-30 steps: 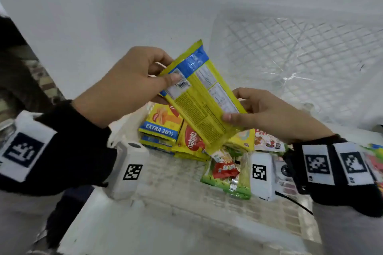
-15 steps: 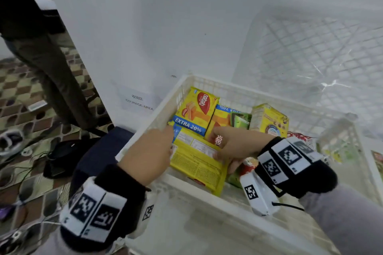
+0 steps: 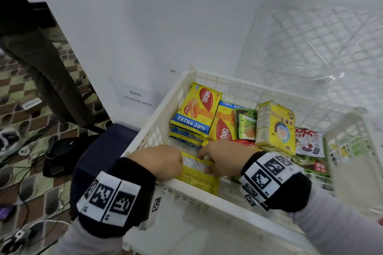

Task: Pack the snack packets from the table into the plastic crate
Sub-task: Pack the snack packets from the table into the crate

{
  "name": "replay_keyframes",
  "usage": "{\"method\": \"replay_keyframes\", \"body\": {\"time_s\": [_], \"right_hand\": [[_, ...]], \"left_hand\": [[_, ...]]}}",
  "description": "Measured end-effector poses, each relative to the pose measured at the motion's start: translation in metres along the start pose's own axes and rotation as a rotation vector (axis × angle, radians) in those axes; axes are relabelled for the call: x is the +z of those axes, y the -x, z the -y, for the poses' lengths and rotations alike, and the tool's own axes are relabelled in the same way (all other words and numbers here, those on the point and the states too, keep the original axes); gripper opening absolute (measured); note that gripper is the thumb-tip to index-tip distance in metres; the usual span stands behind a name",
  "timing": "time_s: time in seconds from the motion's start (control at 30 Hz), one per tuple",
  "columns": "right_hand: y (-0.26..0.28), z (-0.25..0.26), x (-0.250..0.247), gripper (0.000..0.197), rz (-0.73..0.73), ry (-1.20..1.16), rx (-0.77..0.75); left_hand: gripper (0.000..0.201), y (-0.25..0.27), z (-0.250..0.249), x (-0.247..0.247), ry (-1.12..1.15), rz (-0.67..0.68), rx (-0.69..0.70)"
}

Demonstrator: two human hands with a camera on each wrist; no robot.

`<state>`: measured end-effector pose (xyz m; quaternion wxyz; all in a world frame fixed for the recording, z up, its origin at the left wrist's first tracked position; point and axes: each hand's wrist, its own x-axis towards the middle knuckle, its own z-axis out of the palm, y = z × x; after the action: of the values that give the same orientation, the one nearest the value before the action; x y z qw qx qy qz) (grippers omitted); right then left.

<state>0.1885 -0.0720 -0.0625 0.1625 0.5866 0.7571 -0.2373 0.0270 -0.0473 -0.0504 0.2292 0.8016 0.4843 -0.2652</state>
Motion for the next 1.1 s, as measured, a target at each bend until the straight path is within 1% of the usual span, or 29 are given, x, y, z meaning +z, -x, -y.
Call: {"method": "replay_keyframes", "body": {"time_s": [0.1, 0.17, 0.23, 0.3, 0.33, 0.37, 0.43, 0.47, 0.53, 0.57, 0.6, 0.67, 0.7, 0.73, 0.77, 0.83, 0.87, 0.9, 0.93, 0.97, 1.0, 1.1], "right_hand": [[0.001, 0.008, 0.001, 0.021, -0.086, 0.225, -0.039], [-0.001, 0.010, 0.003, 0.016, -0.086, 0.256, -0.082], [-0.002, 0.009, 0.005, 0.018, -0.067, 0.226, -0.114], [0.002, 0.004, 0.002, 0.035, -0.063, 0.092, -0.127], [0.008, -0.001, -0.004, 0.042, -0.098, -0.005, -0.124], [0.015, -0.006, -0.012, 0.043, -0.168, -0.106, -0.122], [0.034, -0.021, -0.031, 0.037, -0.354, -0.326, -0.089], [0.044, -0.030, -0.041, 0.033, -0.466, -0.436, -0.059], [0.066, -0.050, -0.054, 0.024, -0.678, -0.588, 0.028], [0.076, -0.061, -0.058, 0.019, -0.748, -0.622, 0.079], [0.084, -0.071, -0.059, 0.016, -0.785, -0.628, 0.138], [0.093, -0.091, -0.054, 0.011, -0.782, -0.605, 0.276], [0.094, -0.099, -0.050, 0.014, -0.767, -0.602, 0.347], [0.094, -0.105, -0.045, 0.022, -0.749, -0.604, 0.414], [0.092, -0.111, -0.040, 0.032, -0.727, -0.602, 0.477], [0.085, -0.118, -0.033, 0.051, -0.667, -0.597, 0.587], [0.081, -0.122, -0.030, 0.058, -0.627, -0.611, 0.624], [0.077, -0.126, -0.027, 0.065, -0.586, -0.644, 0.652], [0.074, -0.129, -0.025, 0.070, -0.550, -0.684, 0.671], [0.073, -0.132, -0.022, 0.075, -0.521, -0.729, 0.689], [0.071, -0.134, -0.020, 0.077, -0.503, -0.775, 0.706], [0.067, -0.136, -0.015, 0.073, -0.502, -0.875, 0.723]], "left_hand": [[0.038, -0.005, -0.002, 0.003, -0.065, -0.031, 0.082], [0.038, -0.007, 0.000, 0.003, -0.050, -0.007, 0.112], [0.039, -0.008, 0.003, 0.002, -0.045, 0.033, 0.131], [0.037, -0.008, 0.005, 0.002, -0.028, 0.036, 0.134], [0.037, -0.008, 0.006, 0.002, -0.015, 0.027, 0.131], [0.037, -0.008, 0.006, 0.002, 0.000, 0.013, 0.125], [0.033, -0.004, 0.006, 0.003, 0.036, -0.050, 0.115], [0.029, -0.001, 0.006, 0.002, 0.057, -0.094, 0.121], [0.025, 0.008, 0.005, -0.002, 0.070, -0.187, 0.194], [0.027, 0.016, 0.004, -0.006, 0.075, -0.241, 0.250], [0.030, 0.024, 0.001, -0.012, 0.103, -0.296, 0.320], [0.039, 0.046, -0.010, -0.028, 0.187, -0.356, 0.474], [0.043, 0.060, -0.017, -0.036, 0.196, -0.364, 0.534], [0.047, 0.074, -0.025, -0.044, 0.174, -0.407, 0.590], [0.047, 0.086, -0.033, -0.053, 0.138, -0.496, 0.649], [0.042, 0.097, -0.048, -0.069, 0.086, -0.711, 0.807], [0.037, 0.097, -0.056, -0.077, 0.122, -0.729, 0.849], [0.031, 0.093, -0.064, -0.083, 0.206, -0.670, 0.858], [0.025, 0.083, -0.073, -0.089, 0.301, -0.575, 0.838], [0.019, 0.067, -0.082, -0.094, 0.385, -0.489, 0.800], [0.014, 0.048, -0.092, -0.097, 0.449, -0.429, 0.739], [0.017, -0.008, -0.117, -0.096, 0.575, -0.308, 0.557]]}}
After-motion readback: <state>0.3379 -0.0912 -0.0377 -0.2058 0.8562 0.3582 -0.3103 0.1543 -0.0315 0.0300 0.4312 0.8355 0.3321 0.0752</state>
